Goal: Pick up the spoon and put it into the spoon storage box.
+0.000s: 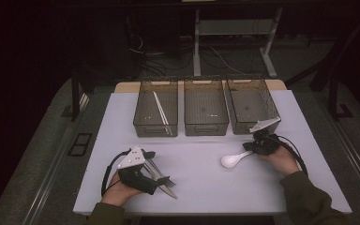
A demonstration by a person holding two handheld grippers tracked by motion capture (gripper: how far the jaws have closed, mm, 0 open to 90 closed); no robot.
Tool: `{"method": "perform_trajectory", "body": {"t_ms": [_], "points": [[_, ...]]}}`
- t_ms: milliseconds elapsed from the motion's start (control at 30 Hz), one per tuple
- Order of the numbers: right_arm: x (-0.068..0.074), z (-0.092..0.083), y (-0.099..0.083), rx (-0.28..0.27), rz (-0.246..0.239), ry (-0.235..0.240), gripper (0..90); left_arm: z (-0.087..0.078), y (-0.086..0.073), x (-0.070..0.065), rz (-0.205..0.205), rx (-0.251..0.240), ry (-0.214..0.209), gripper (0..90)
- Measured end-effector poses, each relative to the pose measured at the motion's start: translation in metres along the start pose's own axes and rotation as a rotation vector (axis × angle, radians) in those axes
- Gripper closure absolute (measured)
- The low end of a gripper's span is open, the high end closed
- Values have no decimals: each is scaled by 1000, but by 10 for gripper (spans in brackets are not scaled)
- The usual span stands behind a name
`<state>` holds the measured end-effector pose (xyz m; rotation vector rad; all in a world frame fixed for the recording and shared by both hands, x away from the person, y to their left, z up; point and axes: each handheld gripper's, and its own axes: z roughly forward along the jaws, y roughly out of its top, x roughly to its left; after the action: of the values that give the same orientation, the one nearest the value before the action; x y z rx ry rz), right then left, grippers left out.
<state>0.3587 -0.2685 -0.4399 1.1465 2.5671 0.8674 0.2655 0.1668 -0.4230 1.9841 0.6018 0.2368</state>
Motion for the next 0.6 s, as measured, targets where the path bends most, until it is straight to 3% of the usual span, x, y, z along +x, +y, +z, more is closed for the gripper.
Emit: {"method": "perform_trajectory", "body": {"t_ms": [267,600], "points": [[6,-16,-18,5,-8,14,898,0,0,0,2,2,1,0],[9,-34,-31,-40,17,35,892,1,0,-1,2,4,-4,0]]}}
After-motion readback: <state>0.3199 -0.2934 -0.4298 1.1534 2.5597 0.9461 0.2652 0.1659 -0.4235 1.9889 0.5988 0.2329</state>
